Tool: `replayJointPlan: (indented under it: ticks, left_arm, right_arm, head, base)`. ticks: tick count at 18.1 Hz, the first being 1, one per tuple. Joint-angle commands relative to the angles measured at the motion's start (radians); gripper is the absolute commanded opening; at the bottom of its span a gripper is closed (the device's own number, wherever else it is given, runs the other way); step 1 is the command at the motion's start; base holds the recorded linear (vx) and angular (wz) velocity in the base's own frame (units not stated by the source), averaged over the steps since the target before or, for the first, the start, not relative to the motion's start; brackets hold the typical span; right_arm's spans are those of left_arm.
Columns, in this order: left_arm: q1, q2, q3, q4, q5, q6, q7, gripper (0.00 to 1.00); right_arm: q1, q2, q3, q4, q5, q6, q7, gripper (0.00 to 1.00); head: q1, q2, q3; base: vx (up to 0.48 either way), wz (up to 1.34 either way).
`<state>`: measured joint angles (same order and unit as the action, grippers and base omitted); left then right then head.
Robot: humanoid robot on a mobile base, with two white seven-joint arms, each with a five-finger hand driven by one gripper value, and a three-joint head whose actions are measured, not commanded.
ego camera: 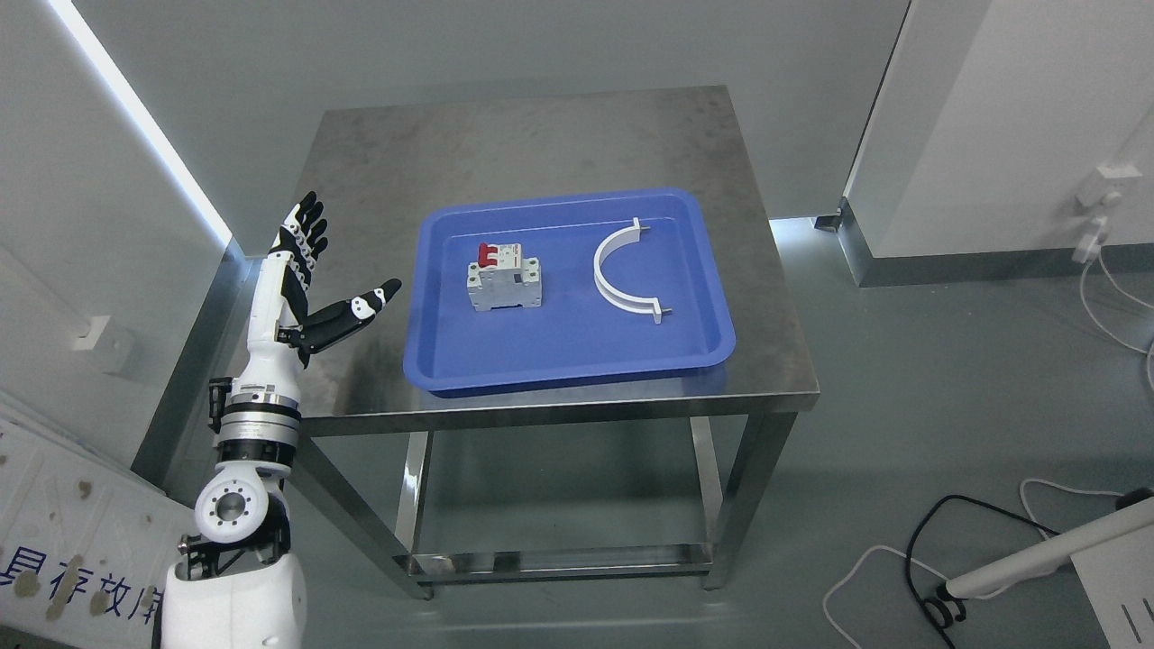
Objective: Place circuit breaker on shelf
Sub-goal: 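Reach the left hand toward the grey circuit breaker in the blue tray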
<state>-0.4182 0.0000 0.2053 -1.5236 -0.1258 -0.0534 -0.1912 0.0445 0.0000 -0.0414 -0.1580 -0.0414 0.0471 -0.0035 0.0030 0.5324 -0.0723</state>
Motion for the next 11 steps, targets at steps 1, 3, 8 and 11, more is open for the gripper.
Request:
replayJointPlan:
  ticks: [1, 3, 8, 11]
  left_arm:
    - [0.006, 0.017, -0.020, -0.004, 0.002, -0.026, -0.002, 1.00]
    - [0.018, 0.017, -0.029, -0.004, 0.002, -0.052, -0.017, 1.00]
    - [-0.068, 0.084, -0.046, -0.001, -0.011, -0.049, -0.193, 0.99]
    - [-0.109, 0.221, -0.121, 0.003, -0.058, 0.036, -0.270, 0.99]
  right_arm:
    - [0.000, -0.017, 0.000, 0.000, 0.000, 0.000, 0.000, 1.00]
    - [0.000, -0.017, 0.000, 0.000, 0.000, 0.000, 0.000, 1.00]
    - [0.000, -0.017, 0.000, 0.000, 0.000, 0.000, 0.000, 1.00]
    - [0.000, -0.017, 0.000, 0.000, 0.000, 0.000, 0.000, 1.00]
  head:
    - [0.0000, 0.000, 0.000]
    - [0.0000, 0.000, 0.000]
    - [0.0000, 0.000, 0.000]
    - [0.0000, 0.000, 0.000]
  base:
    - [0.013, -0.05]
    - [0.016, -0.05]
    - [0.018, -0.02]
    - [0.000, 0.00]
